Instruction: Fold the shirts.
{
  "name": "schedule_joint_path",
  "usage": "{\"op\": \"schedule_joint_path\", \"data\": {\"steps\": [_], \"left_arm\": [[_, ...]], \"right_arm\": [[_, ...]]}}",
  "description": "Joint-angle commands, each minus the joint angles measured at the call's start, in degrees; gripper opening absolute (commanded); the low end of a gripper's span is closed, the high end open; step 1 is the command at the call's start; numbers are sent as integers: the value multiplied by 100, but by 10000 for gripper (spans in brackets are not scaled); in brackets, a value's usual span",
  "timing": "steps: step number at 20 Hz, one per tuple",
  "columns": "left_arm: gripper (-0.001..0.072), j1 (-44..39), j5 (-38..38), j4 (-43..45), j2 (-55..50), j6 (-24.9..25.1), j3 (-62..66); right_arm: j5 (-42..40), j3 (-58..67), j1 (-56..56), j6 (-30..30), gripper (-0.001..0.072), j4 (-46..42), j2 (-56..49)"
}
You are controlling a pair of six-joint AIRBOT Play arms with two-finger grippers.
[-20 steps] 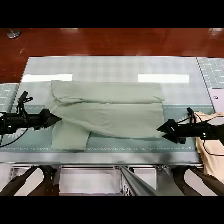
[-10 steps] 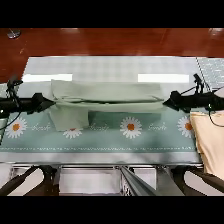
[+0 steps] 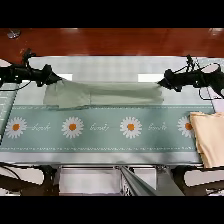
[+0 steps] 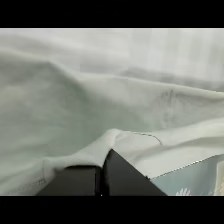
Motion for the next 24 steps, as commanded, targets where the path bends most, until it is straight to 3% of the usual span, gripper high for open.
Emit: {"op": "schedule_joint_path", "data": {"steps": [1, 2, 3, 4, 7, 8, 10, 14, 17, 18, 19, 20, 21, 22, 24], "left_arm": [[21, -57, -232, 0, -763, -192, 780], [143, -59, -273, 0, -826, -181, 802], [653, -57, -450, 2, -850, -177, 804], [701, 4, -699, 157, -848, -212, 866], [697, 420, -1469, 1600, -756, -1145, 1272], [697, 586, -1493, 1937, -597, -1298, 1241], [697, 758, -1062, 2017, -138, -1307, 970], [697, 505, -68, 2015, 774, -1147, 339], [697, 151, -74, 1904, 874, -1008, 317], [696, 7, -96, 1886, 857, -1010, 317], [693, -131, -116, 1886, 844, -1010, 315], [565, -275, -144, 1886, 833, -1005, 317], [85, -402, -195, 1884, 833, -970, 315], [22, -549, -214, 1762, 833, -833, 317], [21, -890, -223, 1237, 833, -629, 317]], "right_arm": [[151, 323, 20, 42, 35, 70, -496], [188, 323, 13, 35, 305, 48, -516], [192, 328, -31, -17, 624, 37, -501], [234, 372, -114, -35, 626, -39, -461], [422, 466, -457, -9, 626, -732, -243], [586, 463, -540, 358, 626, -1128, -245], [942, 450, -573, 946, 625, -1655, -437], [1220, 450, -153, 831, 625, -1091, -883], [1222, 459, 249, 496, 599, -603, -977], [1338, 544, 337, 457, 457, -601, -970], [1534, 684, 372, 422, 144, -636, -940], [1650, 782, 356, 363, 28, -654, -833], [1672, 809, 295, 352, 28, -782, -599], [1729, 809, 236, 385, 27, -1049, -310], [1904, 586, 216, 420, 27, -1764, 496]]}}
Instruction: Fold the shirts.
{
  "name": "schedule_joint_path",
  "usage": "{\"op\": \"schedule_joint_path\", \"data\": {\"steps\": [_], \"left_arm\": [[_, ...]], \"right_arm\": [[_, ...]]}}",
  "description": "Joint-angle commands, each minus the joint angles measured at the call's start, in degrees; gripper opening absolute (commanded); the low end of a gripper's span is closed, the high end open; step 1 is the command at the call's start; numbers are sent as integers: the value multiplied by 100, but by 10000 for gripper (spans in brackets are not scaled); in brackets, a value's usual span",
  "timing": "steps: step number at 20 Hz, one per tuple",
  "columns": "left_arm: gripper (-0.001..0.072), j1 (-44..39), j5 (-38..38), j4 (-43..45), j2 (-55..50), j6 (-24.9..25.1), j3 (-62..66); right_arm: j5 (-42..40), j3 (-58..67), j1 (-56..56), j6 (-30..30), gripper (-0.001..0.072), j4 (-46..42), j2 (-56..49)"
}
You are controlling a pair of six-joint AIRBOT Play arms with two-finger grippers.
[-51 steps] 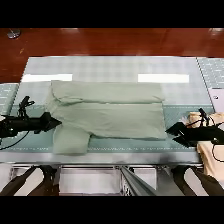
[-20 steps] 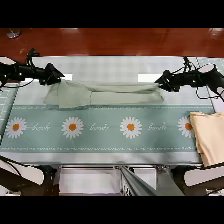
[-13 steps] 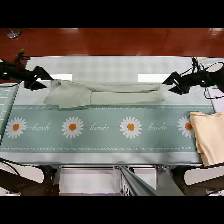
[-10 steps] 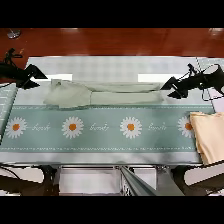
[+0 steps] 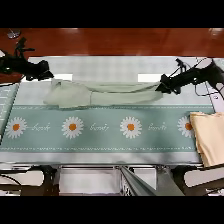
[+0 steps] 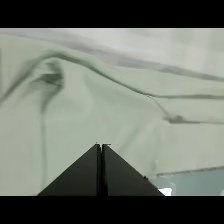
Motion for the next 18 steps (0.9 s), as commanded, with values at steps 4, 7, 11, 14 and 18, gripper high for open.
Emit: {"op": "schedule_joint_path", "data": {"steps": [4, 7, 11, 14, 18], "left_arm": [[18, -1832, 446, -564, -81, 616, 2], [18, -3104, 684, 192, -619, -28, 407], [18, -4575, 1045, 205, -1416, -634, 981], [19, -5302, 1475, 107, -1849, -1088, 1056], [19, -6002, 1633, -1554, -2267, -629, 1075]], "right_arm": [[11, -1497, 260, -20, 27, -839, 3106], [20, -2039, 439, 492, 27, -874, 4575], [129, -2081, 437, 719, 27, -780, 5508], [210, -2079, 435, 754, 28, -682, 5724], [72, -2009, 433, 723, 28, -573, 5716]]}}
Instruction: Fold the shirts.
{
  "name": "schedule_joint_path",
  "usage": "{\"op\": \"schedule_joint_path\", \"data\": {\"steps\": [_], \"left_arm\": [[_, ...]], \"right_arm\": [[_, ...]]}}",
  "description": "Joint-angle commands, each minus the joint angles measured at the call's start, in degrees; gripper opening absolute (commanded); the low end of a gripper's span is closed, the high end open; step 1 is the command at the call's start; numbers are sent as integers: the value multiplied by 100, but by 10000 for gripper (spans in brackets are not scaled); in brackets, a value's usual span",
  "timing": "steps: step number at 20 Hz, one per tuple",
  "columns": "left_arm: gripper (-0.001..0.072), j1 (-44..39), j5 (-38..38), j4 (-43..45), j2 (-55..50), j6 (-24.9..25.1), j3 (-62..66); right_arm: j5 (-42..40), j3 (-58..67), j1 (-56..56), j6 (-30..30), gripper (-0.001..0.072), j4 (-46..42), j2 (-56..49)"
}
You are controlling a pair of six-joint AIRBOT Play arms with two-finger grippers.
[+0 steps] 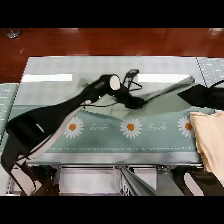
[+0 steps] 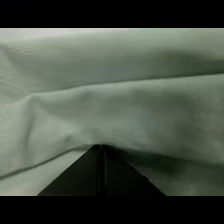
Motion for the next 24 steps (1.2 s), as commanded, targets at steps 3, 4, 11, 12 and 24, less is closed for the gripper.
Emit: {"op": "schedule_joint_path", "data": {"steps": [3, 4, 11, 12, 24], "left_arm": [[20, -614, 155, -1294, -313, 367, 144], [19, -393, 11, -1294, -280, 367, 256], [19, 3005, -1141, -1043, 837, 234, 684], [19, 3530, -1410, -903, 1123, 234, 682], [22, 5593, -1176, -238, 5801, 1241, -2741]], "right_arm": [[-162, 13, 7, 9, 28, 238, 111], [-153, 13, 7, 7, 28, 262, 111], [-721, 525, 1003, -439, 28, 1086, -940], [-916, 769, 1508, -435, 28, 1008, -1366], [-1132, 4763, 3560, 160, 620, 1665, -7119]]}}
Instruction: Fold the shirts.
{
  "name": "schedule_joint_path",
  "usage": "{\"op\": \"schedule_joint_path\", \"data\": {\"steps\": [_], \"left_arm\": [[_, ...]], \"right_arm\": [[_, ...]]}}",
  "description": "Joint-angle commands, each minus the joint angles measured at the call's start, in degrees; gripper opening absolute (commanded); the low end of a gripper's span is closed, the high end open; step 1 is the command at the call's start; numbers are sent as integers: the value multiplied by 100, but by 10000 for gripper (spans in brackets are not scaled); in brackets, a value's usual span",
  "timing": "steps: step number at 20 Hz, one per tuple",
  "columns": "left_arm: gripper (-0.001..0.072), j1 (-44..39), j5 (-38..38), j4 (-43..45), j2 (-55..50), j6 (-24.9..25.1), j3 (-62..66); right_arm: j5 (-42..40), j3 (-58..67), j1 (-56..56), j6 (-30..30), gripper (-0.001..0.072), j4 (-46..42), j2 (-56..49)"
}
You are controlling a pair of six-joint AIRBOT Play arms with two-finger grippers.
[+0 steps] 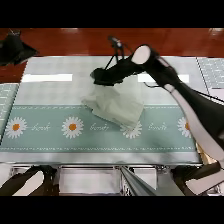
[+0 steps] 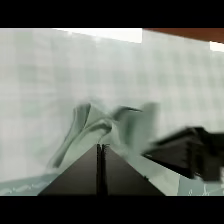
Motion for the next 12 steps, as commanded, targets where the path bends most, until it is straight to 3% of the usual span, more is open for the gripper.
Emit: {"op": "schedule_joint_path", "data": {"steps": [1, 3, 4, 5, 7, 9, 10, 11, 12], "left_arm": [[22, 127, 238, 90, 1060, 380, -1362], [22, 269, 225, 229, 1165, 382, -1740], [22, 341, 227, 354, 1165, 382, -1853], [22, 424, 227, 470, 1158, 382, -1963], [22, 494, 227, 503, 1161, 382, -2194], [22, 417, 282, 483, 1161, 382, -2507], [22, 323, 358, 455, 1161, 382, -2697], [22, 221, 466, 374, 1161, 380, -2896], [22, 74, 612, 269, 1156, 380, -3112]], "right_arm": [[697, 789, -52, 166, 616, 380, -1012], [1714, 831, -717, 17, 616, 221, -656], [2280, 831, -1097, -4, 616, -295, -282], [2708, 778, -1381, -4, 616, -1099, 160], [2688, -201, -1755, 210, 616, -2914, 1399], [1482, -2376, -2022, 1086, 616, -3766, 2822], [551, -3585, -2142, 1794, 616, -3689, 3464], [-553, -4817, -2218, 2485, 615, -3228, 4035], [-1637, -5840, -2240, 2715, 614, -2367, 4400]]}}
